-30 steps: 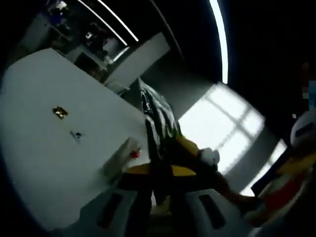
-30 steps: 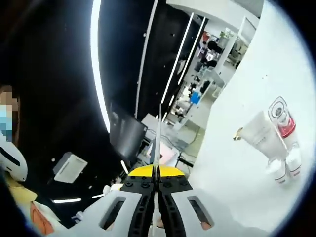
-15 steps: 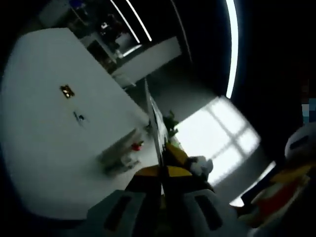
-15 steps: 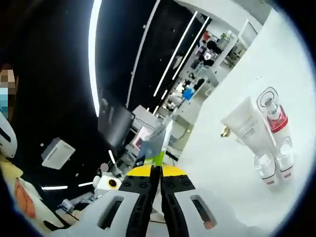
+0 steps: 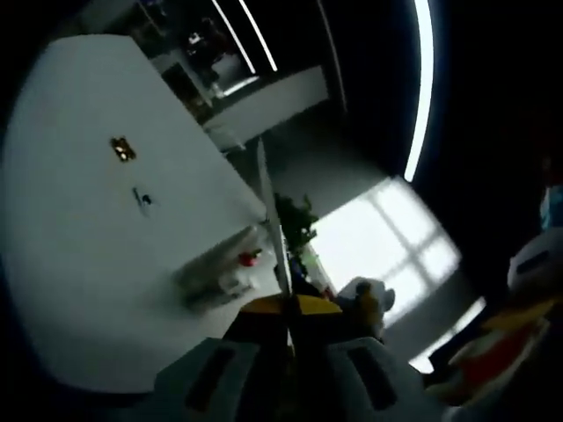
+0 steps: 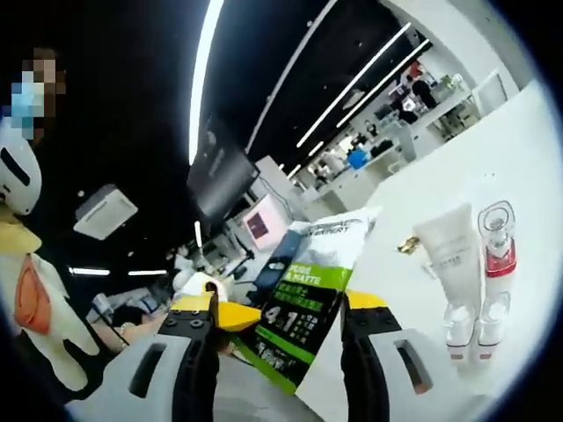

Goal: Arrange the skincare products in the storage area until every visible bottle or jar stands upright without overlapping.

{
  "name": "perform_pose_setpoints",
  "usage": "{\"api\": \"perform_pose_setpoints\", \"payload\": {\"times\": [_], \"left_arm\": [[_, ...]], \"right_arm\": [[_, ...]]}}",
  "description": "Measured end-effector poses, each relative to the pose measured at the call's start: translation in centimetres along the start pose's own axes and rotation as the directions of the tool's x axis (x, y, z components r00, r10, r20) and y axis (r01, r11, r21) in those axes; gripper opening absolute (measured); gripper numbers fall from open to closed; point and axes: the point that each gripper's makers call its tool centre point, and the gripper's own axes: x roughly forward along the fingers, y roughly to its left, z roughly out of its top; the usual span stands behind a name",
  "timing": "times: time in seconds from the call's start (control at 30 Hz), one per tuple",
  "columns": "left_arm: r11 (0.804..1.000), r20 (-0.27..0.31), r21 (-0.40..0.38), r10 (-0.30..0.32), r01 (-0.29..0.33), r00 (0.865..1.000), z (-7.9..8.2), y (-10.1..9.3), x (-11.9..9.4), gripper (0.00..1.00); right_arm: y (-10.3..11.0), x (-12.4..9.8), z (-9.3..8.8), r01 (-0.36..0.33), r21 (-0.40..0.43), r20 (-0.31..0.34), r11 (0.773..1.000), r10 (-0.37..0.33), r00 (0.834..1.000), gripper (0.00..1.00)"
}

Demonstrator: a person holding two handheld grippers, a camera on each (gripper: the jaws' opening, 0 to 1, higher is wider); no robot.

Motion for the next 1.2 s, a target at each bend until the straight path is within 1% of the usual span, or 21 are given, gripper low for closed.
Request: {"api": "perform_pose_setpoints", "payload": {"times": [0.03, 0.13, 0.2, 0.3, 0.37, 0.47, 0.53, 0.73, 0.87, 0.9, 0.93, 1.07, 1.1, 1.2], "left_arm": [[1.000, 0.001, -0.003, 0.001, -0.001, 1.000, 0.0, 0.1, 0.0, 0.00], [1.000, 0.005, -0.012, 0.007, -0.006, 1.000, 0.1, 0.6, 0.0, 0.00], [1.000, 0.005, -0.021, 0.022, -0.022, 1.000, 0.1, 1.1, 0.0, 0.00], [0.998, -0.005, -0.030, 0.047, -0.047, 0.999, -0.1, 2.1, 0.0, 0.00], [0.998, -0.016, -0.033, 0.062, -0.062, 0.998, -0.3, 2.7, 0.2, 0.00], [0.996, -0.022, -0.043, 0.077, -0.078, 0.997, -0.5, 3.5, 0.4, 0.00], [0.995, -0.031, -0.046, 0.085, -0.086, 0.996, -0.8, 4.1, 0.7, 0.00], [0.990, -0.066, -0.052, 0.125, -0.129, 0.990, -1.6, 6.0, 1.6, 0.00], [0.987, -0.107, -0.026, 0.154, -0.158, 0.982, -2.3, 7.3, 2.3, 0.00], [0.987, -0.113, -0.021, 0.159, -0.162, 0.981, -2.4, 7.9, 2.6, 0.00], [0.985, -0.117, -0.018, 0.169, -0.173, 0.979, -2.5, 8.6, 2.8, 0.00], [0.980, -0.120, -0.035, 0.192, -0.198, 0.974, -2.4, 10.3, 3.5, 0.00], [0.979, -0.121, -0.037, 0.195, -0.201, 0.973, -2.5, 10.5, 3.6, 0.00], [0.977, -0.133, -0.037, 0.204, -0.211, 0.970, -2.8, 11.1, 4.1, 0.00]], "right_arm": [[0.0, 0.0, -0.1, 0.002, -0.043, -0.004, 0.999, -0.002, 1.000, 0.66], [0.3, -0.1, -0.6, -0.010, -0.083, -0.035, 0.997, 0.007, 0.999, 0.74], [0.1, -0.2, -1.2, -0.003, -0.119, -0.057, 0.993, -0.004, 0.998, 0.78], [0.0, -0.4, -1.5, 0.008, -0.138, -0.057, 0.990, -0.016, 0.998, 0.83], [-0.4, -0.8, -1.7, 0.029, -0.159, -0.056, 0.987, -0.038, 0.998, 0.87], [-1.0, -1.2, -2.2, 0.056, -0.185, -0.068, 0.981, -0.070, 0.995, 0.95], [-1.4, -1.6, -2.6, 0.071, -0.191, -0.080, 0.979, -0.088, 0.993, 0.99], [-2.7, -2.9, -3.0, 0.114, -0.214, -0.097, 0.970, -0.137, 0.986, 0.99], [-3.7, -3.8, -2.9, 0.156, -0.217, -0.082, 0.964, -0.177, 0.981, 1.00], [-4.0, -3.9, -2.9, 0.165, -0.221, -0.084, 0.961, -0.188, 0.979, 1.00], [-4.1, -4.1, -3.0, 0.170, -0.220, -0.085, 0.960, -0.193, 0.978, 1.00], [-4.7, -4.7, -3.0, 0.196, -0.230, -0.079, 0.953, -0.219, 0.972, 1.00], [-4.9, -4.9, -3.1, 0.203, -0.254, -0.083, 0.946, -0.230, 0.970, 1.00], [-5.1, -5.2, -3.3, 0.212, -0.263, -0.089, 0.941, -0.242, 0.966, 1.00]]}}
